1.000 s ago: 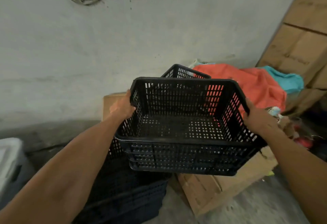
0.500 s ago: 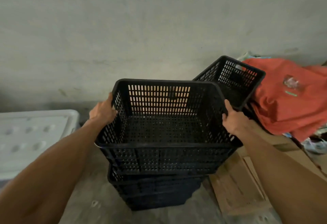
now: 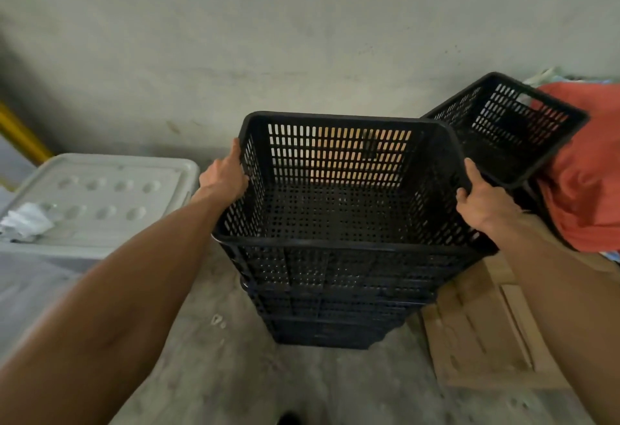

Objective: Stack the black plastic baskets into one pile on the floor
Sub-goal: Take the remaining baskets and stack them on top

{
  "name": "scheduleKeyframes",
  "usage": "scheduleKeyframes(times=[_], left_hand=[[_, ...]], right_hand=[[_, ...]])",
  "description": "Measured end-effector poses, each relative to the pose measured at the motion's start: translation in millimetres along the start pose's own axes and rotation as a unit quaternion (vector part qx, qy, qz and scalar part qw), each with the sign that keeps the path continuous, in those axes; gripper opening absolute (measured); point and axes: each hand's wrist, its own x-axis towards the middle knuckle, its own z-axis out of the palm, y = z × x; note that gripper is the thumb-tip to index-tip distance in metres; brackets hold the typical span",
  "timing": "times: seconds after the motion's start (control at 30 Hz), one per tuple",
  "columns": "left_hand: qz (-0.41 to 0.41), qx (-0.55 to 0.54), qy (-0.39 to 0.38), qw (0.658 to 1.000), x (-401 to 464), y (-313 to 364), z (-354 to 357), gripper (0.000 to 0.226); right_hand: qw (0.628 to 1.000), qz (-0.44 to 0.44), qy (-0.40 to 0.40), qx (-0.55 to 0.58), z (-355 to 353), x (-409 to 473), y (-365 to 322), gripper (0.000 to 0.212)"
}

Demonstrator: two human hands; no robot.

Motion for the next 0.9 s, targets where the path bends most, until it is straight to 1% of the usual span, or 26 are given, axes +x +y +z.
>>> scheduleKeyframes(times=[0.2, 0.37, 0.67, 0.77, 0.83, 0.9], left_hand=[[-0.005, 0.003, 0.016, 1.000, -2.7, -1.9, 9.3, 0.081], [-0.017, 0.026, 0.026, 0.999, 8.6, -3.4, 13.0, 0.084], [-0.007, 0.058, 0.049, 0.997, 7.2, -2.6, 18.9, 0.071], [-0.004, 0.062, 0.032, 0.998, 7.0, -3.1, 19.7, 0.076], [0.002, 0.046, 0.019, 0.999, 10.7, -1.6, 17.4, 0.081], [-0.001, 0.028, -0.010, 1.000, 10.5, -1.2, 13.8, 0.092]], right_hand=[[1.000, 0.003, -0.012, -0.002, 0.6, -7.3, 3.5, 0.065], [1.000, -0.018, 0.016, 0.002, 0.4, -1.2, -1.7, 0.064], [0.999, -0.036, 0.034, 0.004, 8.7, 2.9, 3.7, 0.064], [0.999, -0.031, 0.024, 0.012, 3.1, -6.7, 1.2, 0.063], [0.999, -0.031, 0.019, 0.017, -1.5, -11.4, -1.7, 0.062], [0.999, -0.033, -0.006, 0.028, -8.1, -13.7, -3.0, 0.064]])
